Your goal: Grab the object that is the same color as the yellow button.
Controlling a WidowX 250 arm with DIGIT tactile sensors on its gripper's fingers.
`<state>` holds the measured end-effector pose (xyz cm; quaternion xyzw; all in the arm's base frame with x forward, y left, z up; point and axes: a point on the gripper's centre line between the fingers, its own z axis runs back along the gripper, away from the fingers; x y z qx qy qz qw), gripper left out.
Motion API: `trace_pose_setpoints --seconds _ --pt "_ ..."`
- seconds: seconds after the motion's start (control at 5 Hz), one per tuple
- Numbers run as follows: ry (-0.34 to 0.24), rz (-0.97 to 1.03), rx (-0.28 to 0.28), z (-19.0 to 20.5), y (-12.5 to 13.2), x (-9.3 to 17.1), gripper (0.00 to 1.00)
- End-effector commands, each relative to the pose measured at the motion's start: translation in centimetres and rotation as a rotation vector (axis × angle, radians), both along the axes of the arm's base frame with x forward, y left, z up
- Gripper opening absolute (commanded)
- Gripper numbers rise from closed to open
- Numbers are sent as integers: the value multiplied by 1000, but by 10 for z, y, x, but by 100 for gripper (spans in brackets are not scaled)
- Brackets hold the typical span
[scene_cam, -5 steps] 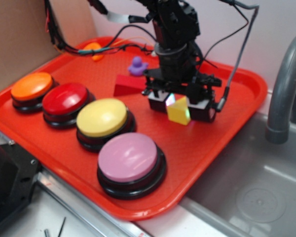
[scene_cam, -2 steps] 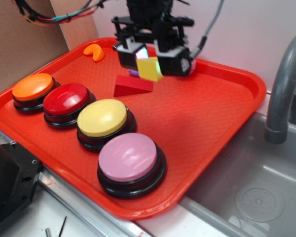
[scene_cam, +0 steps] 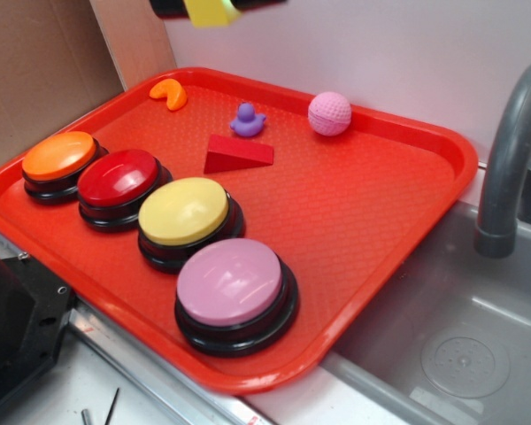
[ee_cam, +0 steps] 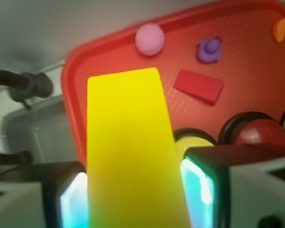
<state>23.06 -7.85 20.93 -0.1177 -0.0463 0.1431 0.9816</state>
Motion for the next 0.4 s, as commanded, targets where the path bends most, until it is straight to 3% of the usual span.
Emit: trace_pose_setpoints --seconds 0.0,0.2 --pt "-117 62 21 30 13 -2 0" --pt "-57 50 50 15 9 5 0"
